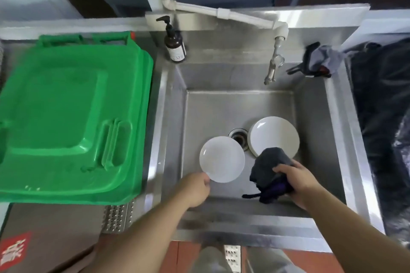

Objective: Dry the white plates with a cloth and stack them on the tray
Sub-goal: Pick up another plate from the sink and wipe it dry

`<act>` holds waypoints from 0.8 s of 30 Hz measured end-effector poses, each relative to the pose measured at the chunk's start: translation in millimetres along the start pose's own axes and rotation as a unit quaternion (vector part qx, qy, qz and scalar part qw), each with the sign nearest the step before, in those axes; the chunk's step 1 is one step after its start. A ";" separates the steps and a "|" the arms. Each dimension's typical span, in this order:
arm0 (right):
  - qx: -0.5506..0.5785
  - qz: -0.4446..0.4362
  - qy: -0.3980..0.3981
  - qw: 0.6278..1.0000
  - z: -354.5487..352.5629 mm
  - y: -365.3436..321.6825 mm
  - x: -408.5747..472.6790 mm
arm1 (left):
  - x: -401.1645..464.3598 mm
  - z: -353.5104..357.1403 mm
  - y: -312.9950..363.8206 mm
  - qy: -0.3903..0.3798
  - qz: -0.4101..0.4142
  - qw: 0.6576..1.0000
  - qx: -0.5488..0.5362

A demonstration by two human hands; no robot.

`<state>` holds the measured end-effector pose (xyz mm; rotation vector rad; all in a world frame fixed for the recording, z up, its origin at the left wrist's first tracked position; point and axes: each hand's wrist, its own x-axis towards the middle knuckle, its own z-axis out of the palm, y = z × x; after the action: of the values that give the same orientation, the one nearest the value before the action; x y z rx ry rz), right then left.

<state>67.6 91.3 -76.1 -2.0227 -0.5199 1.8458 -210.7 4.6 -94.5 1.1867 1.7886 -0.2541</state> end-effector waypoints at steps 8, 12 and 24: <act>-0.072 0.031 0.037 0.996 -8.3 38.8 60.4 | 72.9 25.0 -13.3 0.002 -0.039 0.999 0.017; -0.079 0.034 0.033 0.996 -5.0 51.7 85.6 | 110.8 44.1 -20.9 0.013 -0.081 0.997 0.012; -0.061 0.043 0.024 0.997 6.5 67.1 133.6 | 198.0 84.2 -32.5 0.107 -0.217 0.959 -0.150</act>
<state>74.4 98.8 -225.5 -2.1967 -0.5513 1.8497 -204.7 57.6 -305.6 0.6172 2.1795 -0.1000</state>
